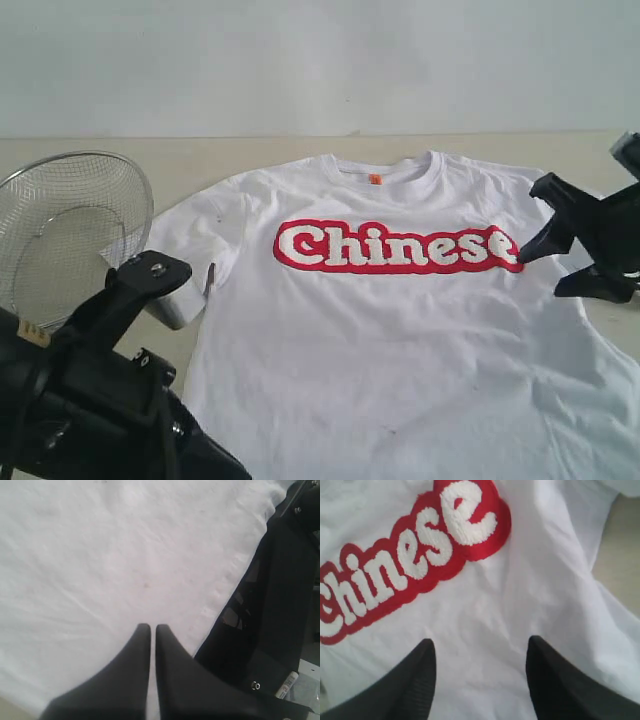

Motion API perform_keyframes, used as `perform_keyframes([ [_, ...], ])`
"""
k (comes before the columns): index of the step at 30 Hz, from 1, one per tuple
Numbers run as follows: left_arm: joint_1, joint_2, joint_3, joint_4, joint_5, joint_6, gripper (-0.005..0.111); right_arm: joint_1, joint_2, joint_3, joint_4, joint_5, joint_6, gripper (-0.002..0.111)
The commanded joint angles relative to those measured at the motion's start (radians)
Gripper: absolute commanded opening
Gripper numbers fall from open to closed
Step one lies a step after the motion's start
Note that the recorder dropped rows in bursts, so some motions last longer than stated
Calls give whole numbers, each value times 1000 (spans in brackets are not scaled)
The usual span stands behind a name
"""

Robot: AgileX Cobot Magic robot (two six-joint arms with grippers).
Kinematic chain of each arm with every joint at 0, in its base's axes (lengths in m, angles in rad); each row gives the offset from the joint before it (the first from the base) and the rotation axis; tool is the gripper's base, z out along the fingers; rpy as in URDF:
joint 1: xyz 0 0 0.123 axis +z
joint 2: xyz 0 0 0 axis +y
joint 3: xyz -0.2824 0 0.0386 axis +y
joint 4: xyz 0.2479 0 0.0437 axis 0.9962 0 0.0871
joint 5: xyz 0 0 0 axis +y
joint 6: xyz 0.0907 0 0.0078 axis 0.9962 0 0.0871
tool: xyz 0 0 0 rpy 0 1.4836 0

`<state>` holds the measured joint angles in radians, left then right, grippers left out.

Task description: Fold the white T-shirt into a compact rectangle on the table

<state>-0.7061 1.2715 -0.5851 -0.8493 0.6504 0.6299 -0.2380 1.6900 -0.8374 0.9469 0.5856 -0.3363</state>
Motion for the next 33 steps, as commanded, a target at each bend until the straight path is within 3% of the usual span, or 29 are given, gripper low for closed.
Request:
perform_keyframes([
  [1,-1,-7,2,-7,-3,-8,5,-42,76,0,241,-3,-75,49],
  [4,-1,-7,2,-7,-9,-8,5,-121,78,0,431,55,-231,49],
  [7,-1,-7,2,-5,-26,-8,5,-250,78,6,457,214,-310,49],
  [10,-1,-7,2,-5,-33,-8,5,-385,78,140,641,351,-542,48],
  [14,-1,-7,2,-7,-31,-8,5,-444,78,306,798,380,-800,41],
  [23,-1,-7,2,-7,-19,-8,5,-453,78,323,798,198,-745,42],
  [33,-1,-7,2,-8,-16,-8,5,-448,78,209,798,162,-633,42],
])
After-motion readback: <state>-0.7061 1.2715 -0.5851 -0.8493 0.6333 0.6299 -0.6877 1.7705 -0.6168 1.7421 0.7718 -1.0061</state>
